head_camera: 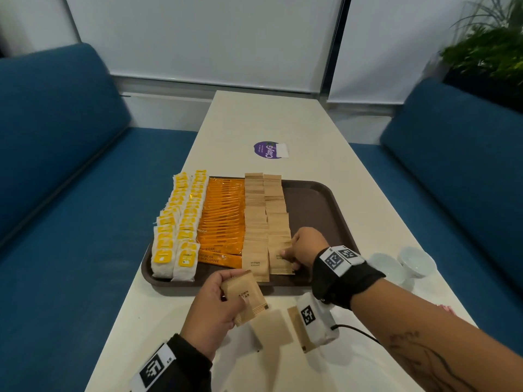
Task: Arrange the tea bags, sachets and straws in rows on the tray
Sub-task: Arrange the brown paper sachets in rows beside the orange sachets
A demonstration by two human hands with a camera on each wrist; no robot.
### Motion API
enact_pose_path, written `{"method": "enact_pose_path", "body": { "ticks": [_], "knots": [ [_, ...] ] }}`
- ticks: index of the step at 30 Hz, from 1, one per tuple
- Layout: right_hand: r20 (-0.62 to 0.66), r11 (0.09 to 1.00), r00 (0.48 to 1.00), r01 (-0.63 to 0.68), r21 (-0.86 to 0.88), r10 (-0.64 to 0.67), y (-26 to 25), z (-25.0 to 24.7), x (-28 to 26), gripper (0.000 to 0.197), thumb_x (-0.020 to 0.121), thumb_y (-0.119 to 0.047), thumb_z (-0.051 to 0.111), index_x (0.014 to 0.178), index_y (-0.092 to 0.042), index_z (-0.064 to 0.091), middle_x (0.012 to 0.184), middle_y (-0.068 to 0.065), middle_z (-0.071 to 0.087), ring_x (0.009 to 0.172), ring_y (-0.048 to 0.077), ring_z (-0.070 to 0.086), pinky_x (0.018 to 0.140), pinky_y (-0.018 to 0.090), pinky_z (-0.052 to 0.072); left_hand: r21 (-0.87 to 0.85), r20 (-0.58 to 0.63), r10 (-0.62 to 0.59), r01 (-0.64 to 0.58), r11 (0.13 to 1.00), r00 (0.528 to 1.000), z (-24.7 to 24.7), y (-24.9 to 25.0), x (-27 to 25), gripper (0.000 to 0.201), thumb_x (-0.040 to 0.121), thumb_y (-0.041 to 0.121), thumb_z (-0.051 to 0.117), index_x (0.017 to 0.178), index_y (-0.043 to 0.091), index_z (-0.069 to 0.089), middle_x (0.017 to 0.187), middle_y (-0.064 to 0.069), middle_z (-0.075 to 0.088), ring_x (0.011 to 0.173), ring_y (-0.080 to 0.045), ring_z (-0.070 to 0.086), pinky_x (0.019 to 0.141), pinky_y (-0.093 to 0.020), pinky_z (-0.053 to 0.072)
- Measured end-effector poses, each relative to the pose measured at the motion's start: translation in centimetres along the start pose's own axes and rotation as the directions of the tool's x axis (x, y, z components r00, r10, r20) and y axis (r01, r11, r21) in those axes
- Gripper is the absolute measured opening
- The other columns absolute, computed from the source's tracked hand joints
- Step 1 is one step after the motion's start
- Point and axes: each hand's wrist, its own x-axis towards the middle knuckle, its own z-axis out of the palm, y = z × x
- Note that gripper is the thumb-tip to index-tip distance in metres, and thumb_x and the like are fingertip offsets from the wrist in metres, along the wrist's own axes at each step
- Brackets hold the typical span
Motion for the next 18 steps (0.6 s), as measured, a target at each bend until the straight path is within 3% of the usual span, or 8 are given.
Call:
{"method": "enact_pose_path", "body": {
  "ticks": [3, 6, 9, 13, 18],
  "knots": [
    [-0.028, 0.996, 0.999, 0.026, 0.082, -0.024, 0.2, -0.1, -0.8, 0.027, 0.083, -0.021, 0.072, 0.099, -0.009, 0.054, 0.093, 0.009, 0.071, 0.061, 0.016, 0.061, 0.068, 0.028, 0.056, 0.005, 0.02, 0.008, -0.008, 1.0, 1.0, 0.2, 0.0, 0.1, 0.042, 0.08, -0.012, 0.059, 0.101, 0.024, 0.055, 0.103, -0.009, 0.06, 0.073, -0.016, 0.057, 0.041, -0.016, 0.039],
    [-0.096, 0.975, 0.988, 0.14, 0.171, -0.124, 0.8, -0.9, -2.8, 0.026, 0.084, -0.024, 0.07, 0.097, -0.014, 0.05, 0.088, 0.005, 0.066, 0.057, 0.011, 0.058, 0.053, 0.021, 0.049, 0.022, 0.024, 0.031, -0.032, 0.999, 0.999, 0.3, 0.0, 0.0, 0.045, 0.078, -0.012, 0.064, 0.104, 0.024, 0.054, 0.105, -0.006, 0.06, 0.073, -0.017, 0.057, 0.044, -0.018, 0.04],
    [0.004, 0.938, 0.962, 0.267, 0.22, -0.274, 1.8, -1.9, -5.6, 0.022, 0.082, -0.024, 0.072, 0.093, -0.015, 0.055, 0.083, 0.002, 0.066, 0.056, 0.007, 0.058, 0.049, 0.016, 0.044, 0.02, 0.029, 0.032, -0.033, 0.999, 0.999, 0.7, 0.1, -0.1, 0.048, 0.076, -0.013, 0.065, 0.104, 0.024, 0.053, 0.105, -0.004, 0.061, 0.073, -0.016, 0.057, 0.044, -0.017, 0.041],
    [0.205, 0.882, 0.9, 0.295, 0.367, -0.386, 3.9, -1.8, -9.3, 0.025, 0.076, -0.01, 0.076, 0.079, -0.016, 0.052, 0.067, -0.003, 0.065, 0.053, 0.007, 0.057, 0.043, 0.014, 0.038, 0.038, 0.05, 0.054, -0.056, 0.998, 0.997, 1.8, 0.6, -0.5, 0.048, 0.075, -0.014, 0.065, 0.103, 0.023, 0.052, 0.1, -0.005, 0.061, 0.07, -0.015, 0.056, 0.042, -0.017, 0.041],
    [0.153, 0.843, 0.899, 0.309, 0.441, -0.41, 5.6, 0.0, -10.6, 0.029, 0.076, 0.006, 0.072, 0.072, -0.012, 0.049, 0.051, -0.006, 0.059, 0.045, 0.003, 0.056, 0.041, 0.009, 0.038, 0.069, 0.074, 0.091, -0.096, 0.993, 0.993, 3.2, 1.2, -0.7, 0.044, 0.079, -0.015, 0.061, 0.101, 0.022, 0.052, 0.092, -0.004, 0.062, 0.069, -0.014, 0.056, 0.042, -0.017, 0.04]
  ]
}}
